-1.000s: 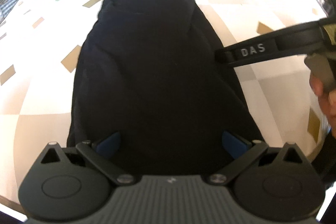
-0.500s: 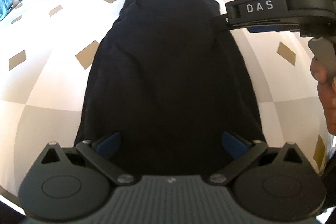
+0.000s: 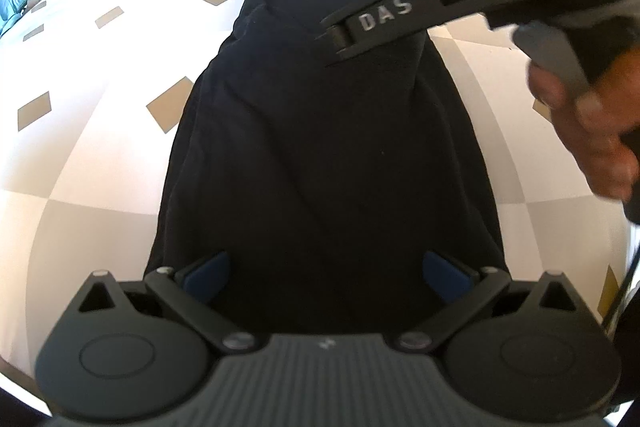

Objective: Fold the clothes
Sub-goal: 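Close the right gripper on the folded end of the black shirt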

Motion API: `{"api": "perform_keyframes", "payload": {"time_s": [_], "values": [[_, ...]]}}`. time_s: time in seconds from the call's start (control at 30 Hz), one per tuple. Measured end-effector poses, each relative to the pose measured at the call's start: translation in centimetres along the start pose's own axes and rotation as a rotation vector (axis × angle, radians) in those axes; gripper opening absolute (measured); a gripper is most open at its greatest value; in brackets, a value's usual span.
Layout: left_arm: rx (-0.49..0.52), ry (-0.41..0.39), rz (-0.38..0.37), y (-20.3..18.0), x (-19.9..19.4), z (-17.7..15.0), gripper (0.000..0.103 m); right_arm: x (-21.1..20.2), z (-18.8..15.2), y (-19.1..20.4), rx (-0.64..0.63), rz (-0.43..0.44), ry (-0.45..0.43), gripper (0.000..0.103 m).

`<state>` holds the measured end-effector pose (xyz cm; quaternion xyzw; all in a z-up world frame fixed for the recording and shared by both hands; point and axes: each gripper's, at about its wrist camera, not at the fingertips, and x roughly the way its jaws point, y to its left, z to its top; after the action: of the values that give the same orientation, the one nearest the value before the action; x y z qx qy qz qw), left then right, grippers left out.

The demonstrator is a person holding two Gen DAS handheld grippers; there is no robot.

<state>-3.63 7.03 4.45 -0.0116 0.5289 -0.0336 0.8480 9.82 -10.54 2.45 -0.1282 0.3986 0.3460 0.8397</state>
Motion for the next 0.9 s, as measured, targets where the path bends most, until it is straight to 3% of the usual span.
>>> {"api": "perform_keyframes", "payload": {"time_s": [0.2,0.27,0.37,0.43,0.53,0.7,0.83,0.9], "values": [[0.051,0.000,0.025,0.2,-0.6,-0.1,0.103,2.0,1.0,0.1,-0.063,0.051,0.029,0.053],[0.065,-0.002,0.032,0.3,-0.8,-0.1,0.103,2.7,1.2,0.5,-0.092,0.052,0.033,0.048],[0.061,-0.001,0.027,0.9,-1.2,0.1,0.103,3.6,1.5,0.7,-0.089,0.059,0.023,0.037],[0.065,-0.001,0.027,1.1,-1.4,0.2,0.103,4.2,1.7,0.8,-0.075,0.067,0.021,0.019],[0.069,-0.002,0.026,1.5,-1.8,0.3,0.103,4.9,1.9,1.2,-0.088,0.056,0.015,0.006],[0.069,-0.003,0.025,2.3,-2.5,0.7,0.103,4.9,2.7,1.3,-0.058,0.056,-0.030,0.003],[0.070,-0.001,0.028,2.9,-3.1,1.0,0.103,4.4,3.8,1.5,-0.018,0.108,-0.083,0.003],[0.072,-0.001,0.029,3.2,-3.4,1.1,0.103,5.1,3.9,1.7,-0.012,0.131,-0.064,0.004]]}}
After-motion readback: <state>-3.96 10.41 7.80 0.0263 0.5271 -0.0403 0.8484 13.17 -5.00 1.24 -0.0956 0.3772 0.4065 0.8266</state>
